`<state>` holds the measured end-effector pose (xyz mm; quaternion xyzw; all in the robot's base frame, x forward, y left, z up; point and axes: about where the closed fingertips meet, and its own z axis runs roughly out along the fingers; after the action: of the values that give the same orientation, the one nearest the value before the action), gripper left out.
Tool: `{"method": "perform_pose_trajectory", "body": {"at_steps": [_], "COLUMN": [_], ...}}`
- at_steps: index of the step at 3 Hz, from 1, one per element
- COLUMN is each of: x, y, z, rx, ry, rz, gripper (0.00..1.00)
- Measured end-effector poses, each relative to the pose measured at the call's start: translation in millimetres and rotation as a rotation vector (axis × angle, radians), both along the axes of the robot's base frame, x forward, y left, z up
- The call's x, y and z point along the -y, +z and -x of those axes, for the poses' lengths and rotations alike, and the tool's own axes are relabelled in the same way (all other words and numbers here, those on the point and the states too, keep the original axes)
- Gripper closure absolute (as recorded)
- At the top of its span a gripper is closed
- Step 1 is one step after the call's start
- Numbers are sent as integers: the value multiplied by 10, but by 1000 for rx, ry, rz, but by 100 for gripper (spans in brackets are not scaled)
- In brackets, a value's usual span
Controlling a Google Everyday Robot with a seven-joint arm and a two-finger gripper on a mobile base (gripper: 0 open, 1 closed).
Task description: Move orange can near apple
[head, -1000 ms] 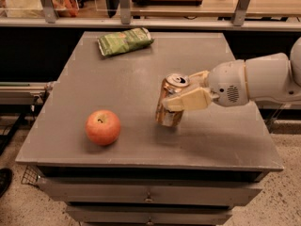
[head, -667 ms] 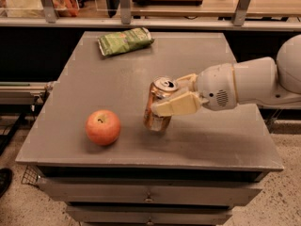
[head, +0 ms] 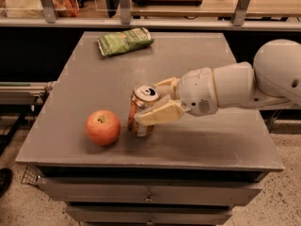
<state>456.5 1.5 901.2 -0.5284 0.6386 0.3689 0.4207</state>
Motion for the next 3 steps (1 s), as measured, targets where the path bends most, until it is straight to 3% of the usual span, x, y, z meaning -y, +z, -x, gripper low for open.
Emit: {"method": "perform_pose_trajectory", "body": {"at_steps": [1,2,3], "x": [-95,-114,-85], "y": [9,-3,-1], "z": [-15,-25,-47], "rx": [73,105,116], "ry": [37,50,47], "rz": [14,25,35], "gripper": [22,1,0]}}
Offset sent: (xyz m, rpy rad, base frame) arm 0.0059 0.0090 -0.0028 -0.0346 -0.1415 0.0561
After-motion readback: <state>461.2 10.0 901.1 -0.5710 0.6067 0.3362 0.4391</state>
